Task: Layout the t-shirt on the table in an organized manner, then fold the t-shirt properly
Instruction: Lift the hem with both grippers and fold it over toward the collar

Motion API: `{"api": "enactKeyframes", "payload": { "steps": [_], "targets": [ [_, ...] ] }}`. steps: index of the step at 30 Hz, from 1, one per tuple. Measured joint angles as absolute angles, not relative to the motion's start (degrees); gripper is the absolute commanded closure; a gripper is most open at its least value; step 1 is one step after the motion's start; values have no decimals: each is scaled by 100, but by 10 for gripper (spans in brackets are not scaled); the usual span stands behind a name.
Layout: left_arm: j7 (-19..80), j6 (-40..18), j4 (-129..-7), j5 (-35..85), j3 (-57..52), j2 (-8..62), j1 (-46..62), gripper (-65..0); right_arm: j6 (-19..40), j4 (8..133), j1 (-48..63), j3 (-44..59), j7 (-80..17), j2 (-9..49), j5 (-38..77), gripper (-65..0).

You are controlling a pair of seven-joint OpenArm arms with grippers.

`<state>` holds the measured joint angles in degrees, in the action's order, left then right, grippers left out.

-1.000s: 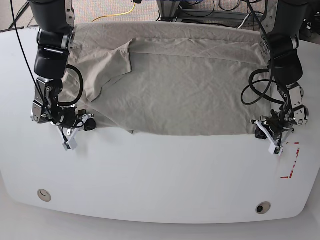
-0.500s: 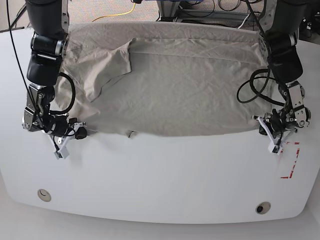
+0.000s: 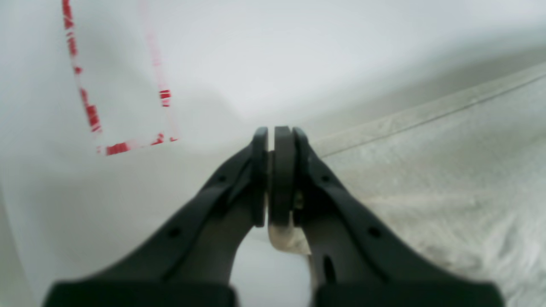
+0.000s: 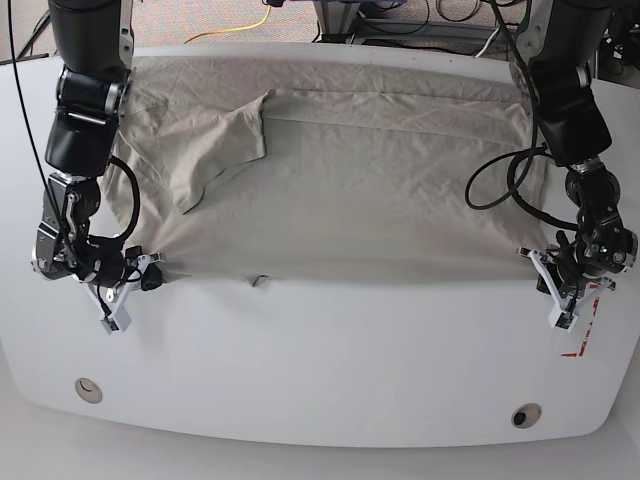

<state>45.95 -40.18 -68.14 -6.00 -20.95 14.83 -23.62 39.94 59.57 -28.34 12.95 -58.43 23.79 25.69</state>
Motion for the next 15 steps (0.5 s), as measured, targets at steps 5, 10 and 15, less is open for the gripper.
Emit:
{"api": "enactKeyframes", "payload": {
  "steps": [5, 10, 15],
  "targets": [
    [4888, -4038, -7321, -602, -2095, 1483, -2161, 0, 4007, 6659, -2663, 1848, -6267, 2331, 2676, -2],
    [5109, -4040, -7804, -558, -2099, 1492, -1938, 0, 4012, 7323, -2235, 2261, -6901, 2300, 2565, -2],
    [5159, -4056, -8276, -508, -2088, 1472, -1579, 0, 4010, 8001, -1826, 2488, -7288, 2167, 2609, -2]
  ]
}}
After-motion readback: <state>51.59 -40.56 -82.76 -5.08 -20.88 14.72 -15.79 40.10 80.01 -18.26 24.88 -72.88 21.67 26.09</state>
